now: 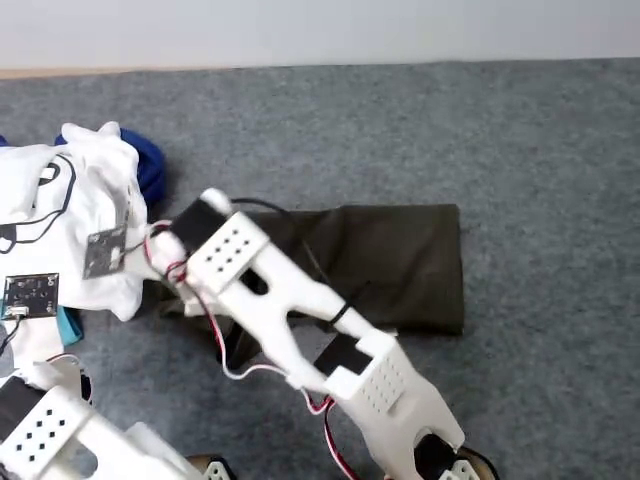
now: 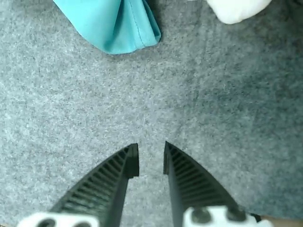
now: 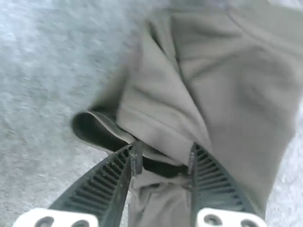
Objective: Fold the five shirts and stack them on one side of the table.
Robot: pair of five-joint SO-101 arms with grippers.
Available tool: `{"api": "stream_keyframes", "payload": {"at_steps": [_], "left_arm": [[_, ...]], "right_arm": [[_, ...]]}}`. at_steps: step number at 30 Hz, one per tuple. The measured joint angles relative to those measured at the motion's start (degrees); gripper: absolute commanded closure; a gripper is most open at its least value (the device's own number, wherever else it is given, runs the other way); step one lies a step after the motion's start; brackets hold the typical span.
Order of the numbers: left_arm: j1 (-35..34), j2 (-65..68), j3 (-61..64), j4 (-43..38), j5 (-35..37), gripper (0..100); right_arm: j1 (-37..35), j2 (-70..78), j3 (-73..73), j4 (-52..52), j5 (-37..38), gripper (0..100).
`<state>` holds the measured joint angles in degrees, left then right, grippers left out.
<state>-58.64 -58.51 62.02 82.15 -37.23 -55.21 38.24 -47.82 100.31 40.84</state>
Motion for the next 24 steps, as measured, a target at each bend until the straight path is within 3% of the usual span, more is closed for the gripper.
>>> {"api": "stream_keyframes", "payload": {"at_steps": [18,24], "left_arm": [[0.0,0.0,0.0,0.0,0.0,90],[0.0,0.0,0.0,0.0,0.0,90]], "right_arm": [[-2.5,14.4,-0.1,-2.5,-3.0,80.1],[-2.5,14.8,-0.1,-3.1,-3.0,90.0]]}}
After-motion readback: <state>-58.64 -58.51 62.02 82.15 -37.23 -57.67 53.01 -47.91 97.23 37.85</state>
